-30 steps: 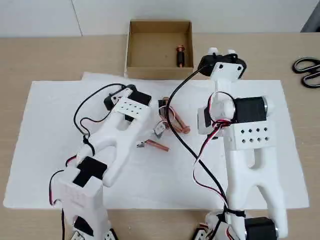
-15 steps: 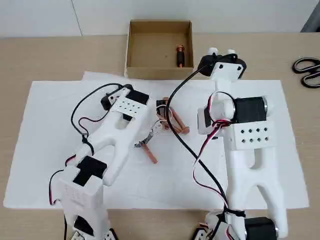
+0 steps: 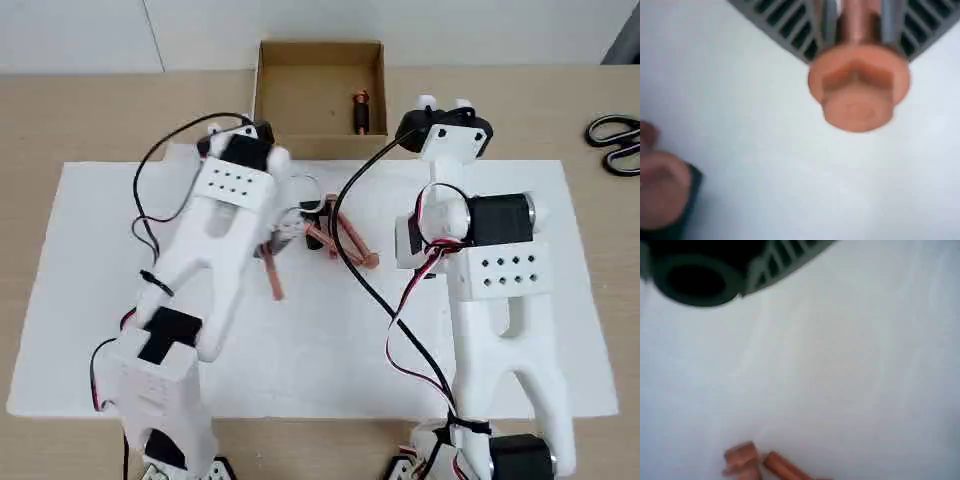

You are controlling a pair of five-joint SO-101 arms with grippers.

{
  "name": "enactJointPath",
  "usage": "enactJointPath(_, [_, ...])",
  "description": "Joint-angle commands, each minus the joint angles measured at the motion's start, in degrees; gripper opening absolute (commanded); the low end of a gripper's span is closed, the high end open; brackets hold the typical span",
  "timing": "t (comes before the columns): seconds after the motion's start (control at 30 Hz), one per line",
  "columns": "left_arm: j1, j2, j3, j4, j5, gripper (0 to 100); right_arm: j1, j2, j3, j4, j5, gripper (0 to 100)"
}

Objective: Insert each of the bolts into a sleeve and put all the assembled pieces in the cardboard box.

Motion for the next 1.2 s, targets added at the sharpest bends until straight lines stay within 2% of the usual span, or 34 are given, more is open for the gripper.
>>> enactJointPath(0.0, [-4.75,-0.44,-0.4,1.14,-9.41,1,0.22,-1.89,-0.53,0.22,0.09,0.2])
enactJointPath(0.1, [-8.26,-0.35,3.38,-2.02,-15.21,1,0.22,-1.89,-0.53,0.13,0.09,0.2])
enactJointPath(0.2, [-8.53,-0.44,7.87,-5.45,-26.55,1,0.22,-1.89,-0.53,0.04,0.09,0.2])
enactJointPath(0.27, [-8.26,-0.44,10.15,-7.3,-30.07,1,0.22,-1.89,-0.53,0.04,0.09,0.2])
enactJointPath(0.73, [-7.03,-0.44,12.09,-10.55,-29.98,2,-1.36,-1.98,-0.53,0.31,0.09,0.2])
enactJointPath(0.9, [-6.95,-0.44,12.09,-10.9,-29.98,12,-2.15,-2.07,-0.53,0.31,0.09,0.2])
enactJointPath(1.17, [-7.03,-0.44,13.32,-12.84,-29.89,13,-2.07,-2.24,-0.53,0.31,0.09,0.2])
